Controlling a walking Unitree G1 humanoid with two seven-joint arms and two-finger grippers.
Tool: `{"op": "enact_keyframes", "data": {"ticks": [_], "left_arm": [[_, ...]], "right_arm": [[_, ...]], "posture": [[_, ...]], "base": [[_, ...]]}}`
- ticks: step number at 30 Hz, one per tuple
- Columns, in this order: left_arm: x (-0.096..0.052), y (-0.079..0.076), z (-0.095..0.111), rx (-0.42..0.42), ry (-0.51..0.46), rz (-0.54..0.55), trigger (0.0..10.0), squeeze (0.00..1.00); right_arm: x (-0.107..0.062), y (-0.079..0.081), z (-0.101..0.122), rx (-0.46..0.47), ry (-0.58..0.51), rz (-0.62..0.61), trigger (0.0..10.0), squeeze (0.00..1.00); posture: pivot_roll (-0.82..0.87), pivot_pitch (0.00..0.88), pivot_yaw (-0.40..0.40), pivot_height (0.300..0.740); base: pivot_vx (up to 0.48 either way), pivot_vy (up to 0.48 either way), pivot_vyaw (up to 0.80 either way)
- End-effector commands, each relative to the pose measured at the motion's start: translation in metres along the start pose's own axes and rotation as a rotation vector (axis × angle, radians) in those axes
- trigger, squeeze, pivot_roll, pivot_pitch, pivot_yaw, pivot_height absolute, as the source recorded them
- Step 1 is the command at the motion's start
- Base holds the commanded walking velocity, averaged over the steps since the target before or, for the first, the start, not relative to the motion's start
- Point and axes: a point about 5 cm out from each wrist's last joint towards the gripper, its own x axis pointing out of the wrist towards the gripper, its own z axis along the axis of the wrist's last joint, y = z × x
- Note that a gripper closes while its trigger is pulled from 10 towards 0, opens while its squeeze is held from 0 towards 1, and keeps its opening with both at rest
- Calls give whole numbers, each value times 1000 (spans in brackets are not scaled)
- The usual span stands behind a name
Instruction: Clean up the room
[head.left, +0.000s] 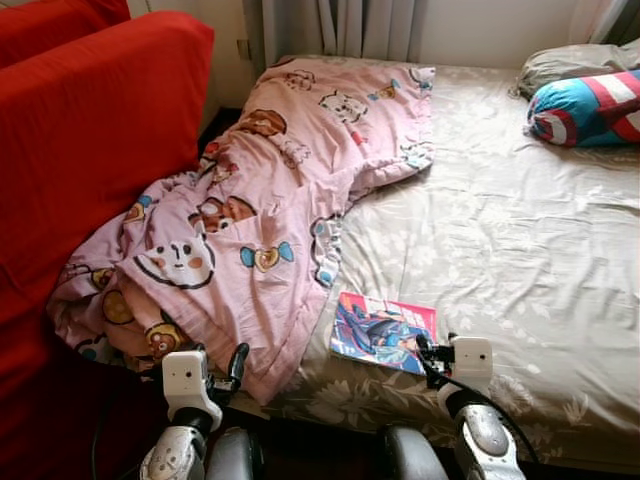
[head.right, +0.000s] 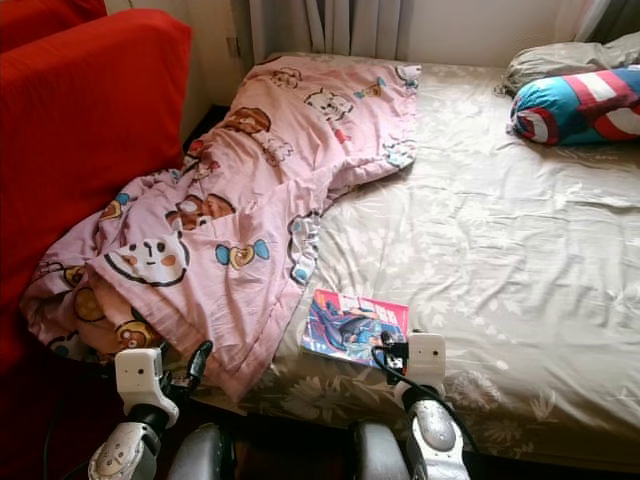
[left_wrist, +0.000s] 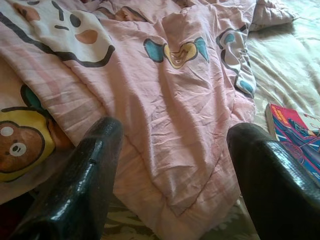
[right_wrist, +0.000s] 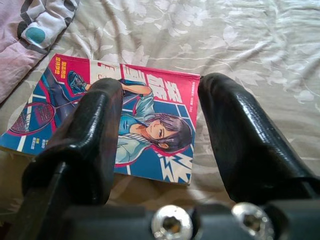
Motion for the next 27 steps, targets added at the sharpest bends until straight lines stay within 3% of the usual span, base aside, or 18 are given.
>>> {"op": "enact_keyframes", "data": {"ticks": [1, 27], "left_arm": [[-3, 1, -2, 2, 7, 1, 10000, 0], [-3, -6, 4, 1, -22, -9, 10000, 0]], "right_arm": [[0, 0, -2, 7, 11, -3, 10000, 0], [0, -2, -2, 3, 14, -10, 10000, 0]], "posture": [[-53, 125, -9, 607], [-58, 106, -12, 607]], "base": [[277, 0, 0], [310, 0, 0]]}}
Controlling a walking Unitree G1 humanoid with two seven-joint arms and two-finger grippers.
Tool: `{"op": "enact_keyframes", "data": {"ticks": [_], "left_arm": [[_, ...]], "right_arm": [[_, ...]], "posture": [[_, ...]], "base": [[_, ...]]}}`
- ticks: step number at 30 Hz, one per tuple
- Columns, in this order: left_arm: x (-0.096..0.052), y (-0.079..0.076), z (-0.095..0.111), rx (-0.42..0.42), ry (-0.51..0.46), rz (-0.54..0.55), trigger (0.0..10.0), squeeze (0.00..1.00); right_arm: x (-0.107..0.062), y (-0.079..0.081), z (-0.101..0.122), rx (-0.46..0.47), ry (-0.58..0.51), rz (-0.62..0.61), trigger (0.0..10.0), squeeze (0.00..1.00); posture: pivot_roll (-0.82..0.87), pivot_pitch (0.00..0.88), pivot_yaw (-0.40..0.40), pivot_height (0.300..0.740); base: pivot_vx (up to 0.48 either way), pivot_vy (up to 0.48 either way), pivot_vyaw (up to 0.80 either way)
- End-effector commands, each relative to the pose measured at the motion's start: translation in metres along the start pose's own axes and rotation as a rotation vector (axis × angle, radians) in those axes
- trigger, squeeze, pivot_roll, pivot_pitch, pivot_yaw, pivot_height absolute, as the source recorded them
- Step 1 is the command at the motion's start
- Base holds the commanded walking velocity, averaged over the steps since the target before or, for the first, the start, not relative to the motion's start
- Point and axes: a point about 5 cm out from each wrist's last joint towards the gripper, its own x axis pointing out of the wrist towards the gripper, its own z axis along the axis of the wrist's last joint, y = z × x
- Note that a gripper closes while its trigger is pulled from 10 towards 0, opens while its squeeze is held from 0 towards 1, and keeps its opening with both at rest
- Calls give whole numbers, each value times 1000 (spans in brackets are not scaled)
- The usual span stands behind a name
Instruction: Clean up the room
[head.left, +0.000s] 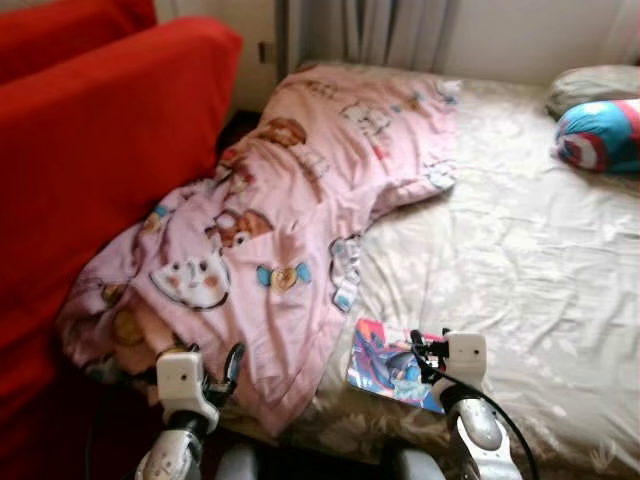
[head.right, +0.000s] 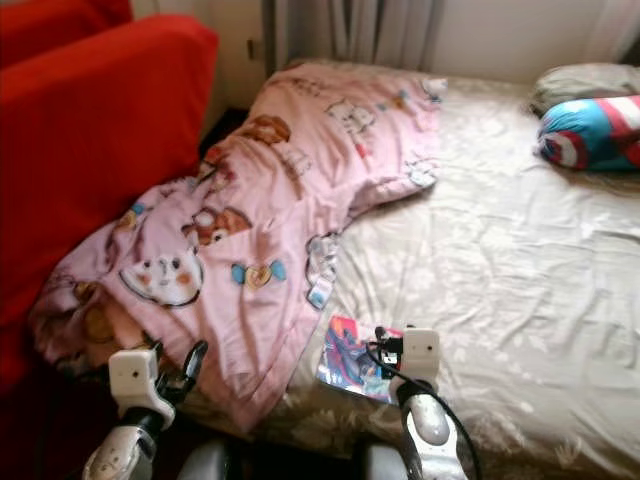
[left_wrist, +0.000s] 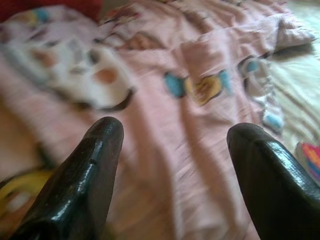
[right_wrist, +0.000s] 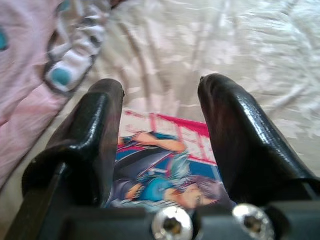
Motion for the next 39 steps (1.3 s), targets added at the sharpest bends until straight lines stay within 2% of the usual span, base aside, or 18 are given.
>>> {"op": "enact_keyframes", "data": {"ticks": [1, 8, 12, 22, 26, 27, 28, 30, 31, 32, 33, 39], "left_arm": [[1, -8, 0, -9, 0, -21, 10000, 0], [-1, -10, 1, -10, -1, -22, 10000, 0], [-3, -12, 3, -4, -3, -17, 10000, 0], [-12, -10, 8, 10, -8, -17, 10000, 0], [-16, -9, 11, 20, -10, -24, 10000, 0], [-16, -9, 12, 23, -9, -27, 10000, 0], [-16, -9, 15, 28, -7, -32, 10000, 0], [-15, -9, 18, 31, -7, -34, 10000, 0], [-16, -9, 20, 37, -3, -38, 10000, 0], [-16, -9, 20, 40, -1, -39, 10000, 0], [-16, -9, 20, 45, 6, -43, 10000, 0], [-22, -1, 15, 71, 48, -43, 10000, 0]], "right_arm": [[-3, -8, -5, -2, 20, -23, 10000, 0], [-4, -8, -6, -3, 22, -26, 10000, 0], [-4, -9, -8, 8, 34, -35, 10000, 0], [-4, -23, -16, 130, 105, -127, 10000, 0], [-3, -29, -19, 222, 134, -160, 10000, 0], [-3, -29, -19, 242, 136, -161, 10000, 71], [-4, -31, -20, 276, 139, -173, 10000, 906], [-4, -33, -22, 302, 148, -187, 10000, 933], [-5, -34, -24, 321, 161, -193, 10000, 867], [-5, -34, -25, 327, 165, -194, 10000, 867], [-5, -34, -26, 343, 175, -184, 10000, 0], [-6, -31, -27, 407, 174, -138, 10000, 0]], "posture": [[-58, 106, -13, 607], [-57, 113, -15, 607], [-54, 128, -15, 607], [-38, 178, 0, 607], [-24, 200, 14, 607], [-20, 209, 19, 607], [-14, 220, 25, 607], [-9, 231, 33, 607], [-5, 243, 43, 607], [-5, 243, 43, 607], [2, 254, 49, 607], [28, 290, 75, 607]], "base": [[330, 0, 0], [325, 0, 0], [0, 0, 0], [0, 0, 0], [0, 0, 0], [0, 0, 0], [0, 0, 0], [0, 0, 0], [0, 0, 0], [0, 0, 0], [0, 0, 0], [0, 0, 0]]}}
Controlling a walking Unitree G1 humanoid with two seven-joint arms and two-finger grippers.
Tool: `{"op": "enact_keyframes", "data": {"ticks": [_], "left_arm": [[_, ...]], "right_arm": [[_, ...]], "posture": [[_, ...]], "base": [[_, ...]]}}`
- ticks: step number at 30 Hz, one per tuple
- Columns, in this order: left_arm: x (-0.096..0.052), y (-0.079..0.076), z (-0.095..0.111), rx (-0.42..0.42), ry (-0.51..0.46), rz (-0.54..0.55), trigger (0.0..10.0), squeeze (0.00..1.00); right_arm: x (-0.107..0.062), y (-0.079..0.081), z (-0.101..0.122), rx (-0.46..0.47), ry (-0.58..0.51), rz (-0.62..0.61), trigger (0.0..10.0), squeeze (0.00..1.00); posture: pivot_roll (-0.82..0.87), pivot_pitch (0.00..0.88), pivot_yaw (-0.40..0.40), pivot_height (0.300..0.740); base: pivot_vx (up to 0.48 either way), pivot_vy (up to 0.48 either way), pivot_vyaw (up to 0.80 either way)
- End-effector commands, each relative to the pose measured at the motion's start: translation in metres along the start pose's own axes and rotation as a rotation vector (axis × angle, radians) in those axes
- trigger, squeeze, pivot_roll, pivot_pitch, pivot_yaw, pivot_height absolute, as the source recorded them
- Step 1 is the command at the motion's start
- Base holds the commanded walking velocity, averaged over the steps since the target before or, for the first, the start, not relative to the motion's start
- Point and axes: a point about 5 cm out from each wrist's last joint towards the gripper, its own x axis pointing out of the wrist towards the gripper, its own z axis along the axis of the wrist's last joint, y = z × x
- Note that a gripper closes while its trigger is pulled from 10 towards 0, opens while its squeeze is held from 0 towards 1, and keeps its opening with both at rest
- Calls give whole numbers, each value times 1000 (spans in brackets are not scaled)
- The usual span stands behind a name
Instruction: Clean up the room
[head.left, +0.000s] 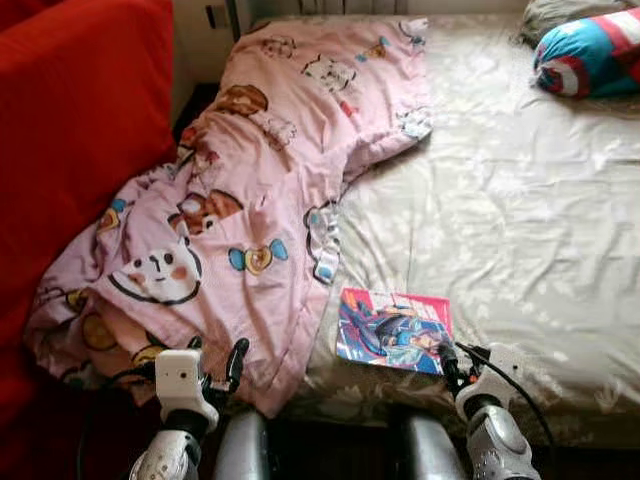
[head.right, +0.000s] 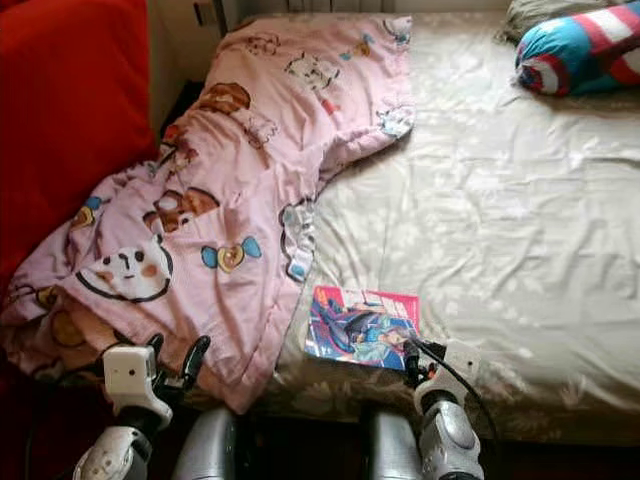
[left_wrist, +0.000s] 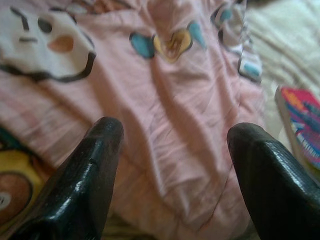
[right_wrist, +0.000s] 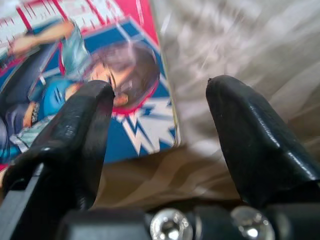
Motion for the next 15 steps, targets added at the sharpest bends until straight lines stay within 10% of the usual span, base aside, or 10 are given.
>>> {"op": "enact_keyframes", "data": {"ticks": [1, 15], "left_arm": [[-8, 9, -7, 44, 51, 1, 10000, 0], [-27, 24, -14, 80, 108, -6, 10000, 0]], "right_arm": [[-3, -2, -8, 30, 37, 9, 10000, 0], [-3, -9, -2, 126, 3, 61, 10000, 0]], "posture": [[30, 295, 78, 607], [68, 326, 116, 607]], "base": [[0, 0, 0], [0, 0, 0]]}}
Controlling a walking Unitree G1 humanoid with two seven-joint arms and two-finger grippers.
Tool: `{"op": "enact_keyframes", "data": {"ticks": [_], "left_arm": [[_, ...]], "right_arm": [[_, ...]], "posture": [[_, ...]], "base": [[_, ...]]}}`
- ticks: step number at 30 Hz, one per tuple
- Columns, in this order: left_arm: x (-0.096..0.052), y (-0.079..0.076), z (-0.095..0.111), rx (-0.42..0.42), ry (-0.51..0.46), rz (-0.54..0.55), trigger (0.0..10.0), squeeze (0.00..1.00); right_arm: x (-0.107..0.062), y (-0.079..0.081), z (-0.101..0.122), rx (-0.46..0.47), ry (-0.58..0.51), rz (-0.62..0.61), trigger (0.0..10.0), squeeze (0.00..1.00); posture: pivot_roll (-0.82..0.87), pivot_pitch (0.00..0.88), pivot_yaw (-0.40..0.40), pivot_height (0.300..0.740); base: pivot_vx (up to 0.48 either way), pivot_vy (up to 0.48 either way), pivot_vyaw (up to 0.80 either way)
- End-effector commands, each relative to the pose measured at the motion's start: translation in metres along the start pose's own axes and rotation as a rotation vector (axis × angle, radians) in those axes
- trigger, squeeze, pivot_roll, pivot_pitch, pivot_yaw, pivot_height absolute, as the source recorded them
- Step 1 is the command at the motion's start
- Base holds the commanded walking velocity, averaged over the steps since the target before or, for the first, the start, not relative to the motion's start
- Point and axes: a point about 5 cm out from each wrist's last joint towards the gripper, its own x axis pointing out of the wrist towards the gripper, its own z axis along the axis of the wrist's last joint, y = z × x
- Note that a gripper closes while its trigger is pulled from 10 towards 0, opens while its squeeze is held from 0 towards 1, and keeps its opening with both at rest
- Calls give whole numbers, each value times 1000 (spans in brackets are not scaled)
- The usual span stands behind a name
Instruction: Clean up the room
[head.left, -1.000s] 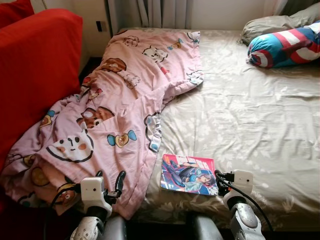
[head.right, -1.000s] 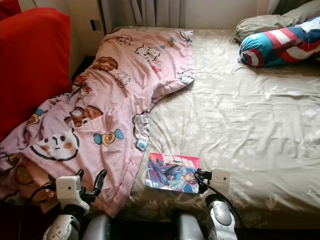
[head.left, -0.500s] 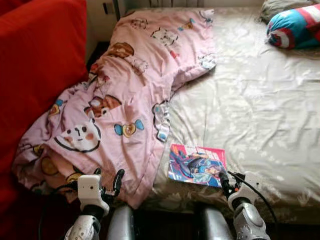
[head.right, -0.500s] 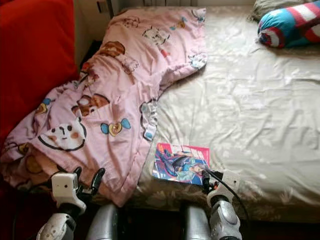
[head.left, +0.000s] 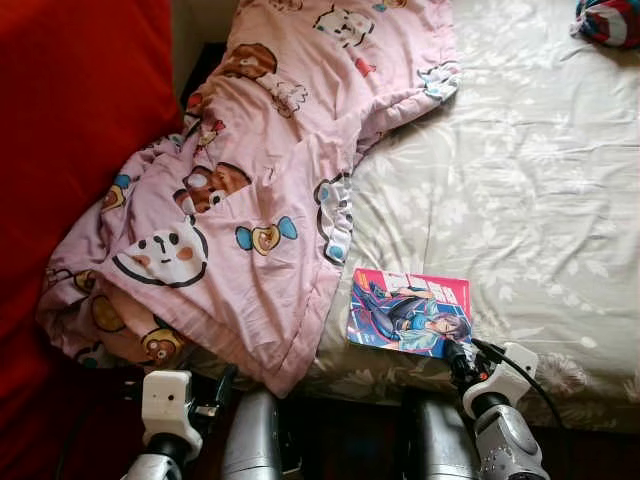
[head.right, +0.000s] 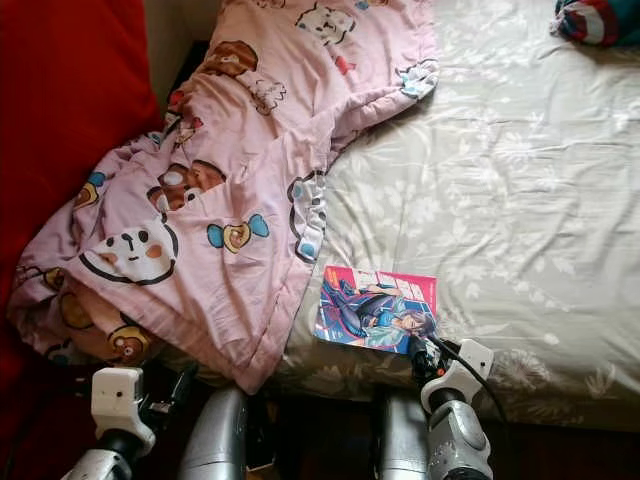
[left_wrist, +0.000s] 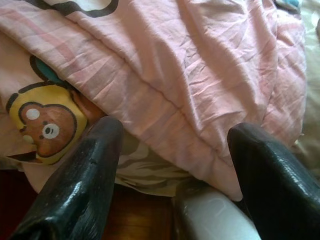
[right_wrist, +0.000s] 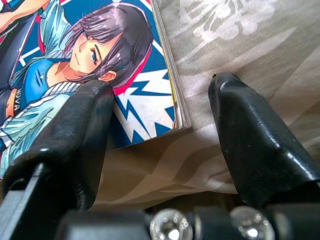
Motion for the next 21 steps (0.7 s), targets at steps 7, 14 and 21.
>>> {"op": "enact_keyframes", "data": {"ticks": [7, 14, 21], "left_arm": [[-8, 5, -6, 39, 48, 0, 10000, 0], [-11, 5, -5, 57, 48, -8, 10000, 0], [-13, 4, -2, 67, 42, -12, 10000, 0]], "right_arm": [[-5, -1, -13, 153, 58, 70, 10000, 0], [-9, 1, -21, 257, 96, 153, 10000, 0], [-11, 3, -25, 343, 100, 181, 10000, 0]], "posture": [[82, 327, 122, 607], [97, 334, 129, 607], [99, 336, 134, 607]], "base": [[0, 0, 0], [0, 0, 0], [0, 0, 0]]}}
